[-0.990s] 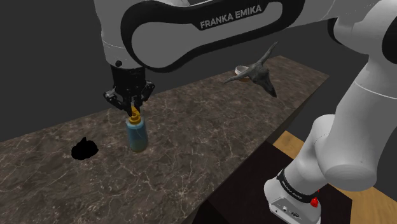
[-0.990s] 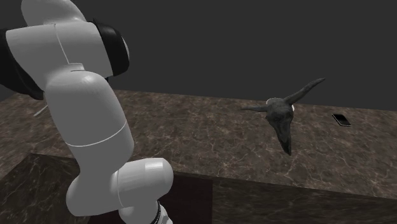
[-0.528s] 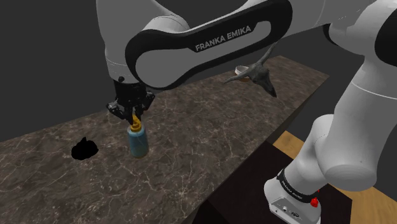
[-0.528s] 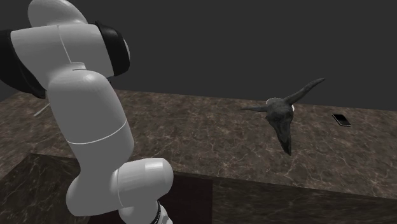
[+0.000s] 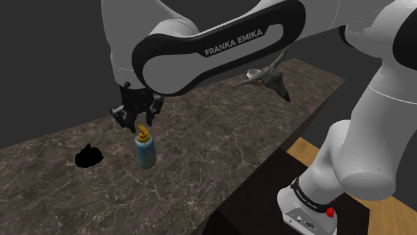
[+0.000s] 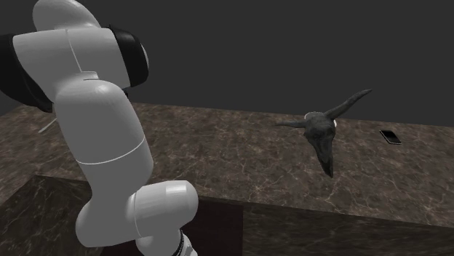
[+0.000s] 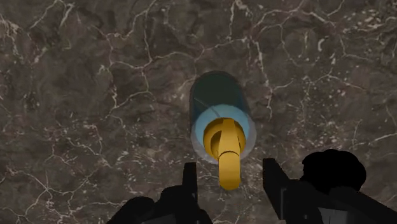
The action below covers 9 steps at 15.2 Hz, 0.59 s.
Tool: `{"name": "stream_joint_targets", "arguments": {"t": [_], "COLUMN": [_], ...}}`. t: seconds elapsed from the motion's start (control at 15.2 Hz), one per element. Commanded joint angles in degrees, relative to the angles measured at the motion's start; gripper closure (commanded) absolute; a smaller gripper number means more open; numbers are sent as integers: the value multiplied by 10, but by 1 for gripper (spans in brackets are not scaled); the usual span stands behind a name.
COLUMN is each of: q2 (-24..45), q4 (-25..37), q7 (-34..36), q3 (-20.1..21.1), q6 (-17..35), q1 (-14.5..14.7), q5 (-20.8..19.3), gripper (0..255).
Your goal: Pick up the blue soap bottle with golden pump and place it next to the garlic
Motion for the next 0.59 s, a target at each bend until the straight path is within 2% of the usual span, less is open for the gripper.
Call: {"name": "stream_joint_targets", "arguments": {"t": [0.0,0.26,0.53], "q2": [0,0,-25], "q4": [0,0,42], "q7": [0,0,-9], "q3": [0,0,4], "q6": [0,0,-65], "q1": [0,0,1], "q5": [0,0,13], "gripper": [0,0,0]}}
